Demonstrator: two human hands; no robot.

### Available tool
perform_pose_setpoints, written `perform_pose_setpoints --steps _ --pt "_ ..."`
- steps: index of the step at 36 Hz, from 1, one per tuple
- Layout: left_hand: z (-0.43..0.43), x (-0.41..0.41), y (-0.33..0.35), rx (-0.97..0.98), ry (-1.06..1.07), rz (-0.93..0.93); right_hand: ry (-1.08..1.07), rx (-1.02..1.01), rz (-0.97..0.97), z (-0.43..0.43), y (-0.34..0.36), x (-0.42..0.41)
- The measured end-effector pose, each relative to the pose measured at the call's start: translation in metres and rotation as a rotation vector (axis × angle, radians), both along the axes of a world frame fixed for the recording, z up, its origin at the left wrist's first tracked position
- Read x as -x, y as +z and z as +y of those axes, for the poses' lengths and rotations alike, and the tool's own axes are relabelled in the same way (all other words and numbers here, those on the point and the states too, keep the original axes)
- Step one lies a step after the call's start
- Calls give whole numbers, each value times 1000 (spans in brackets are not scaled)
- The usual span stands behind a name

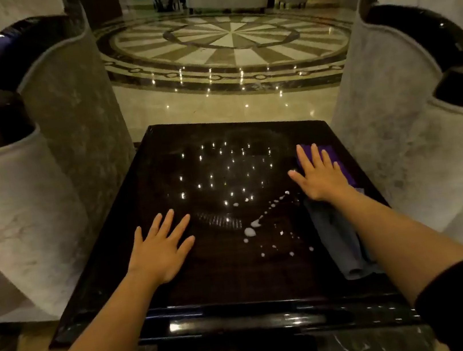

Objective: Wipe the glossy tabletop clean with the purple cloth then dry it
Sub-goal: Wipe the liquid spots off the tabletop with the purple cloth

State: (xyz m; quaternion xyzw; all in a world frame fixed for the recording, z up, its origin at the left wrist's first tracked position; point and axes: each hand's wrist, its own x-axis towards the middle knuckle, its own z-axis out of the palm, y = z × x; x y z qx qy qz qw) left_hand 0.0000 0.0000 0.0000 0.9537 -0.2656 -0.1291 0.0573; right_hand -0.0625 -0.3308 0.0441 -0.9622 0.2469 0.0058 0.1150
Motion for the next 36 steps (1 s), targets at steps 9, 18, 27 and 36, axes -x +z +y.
perform_pose_setpoints --steps 9,18,27,36 --pt "1 -4 -5 -2 3 -45 -64 -72 82 -25 -12 -10" --pt "3 -6 -5 22 6 -45 -146 -189 106 -36 -14 -21" --pt "3 -6 -5 37 7 -50 -154 -132 118 -37 -16 -27" --pt "2 -4 -5 50 19 -57 -102 -103 123 -33 -16 -34"
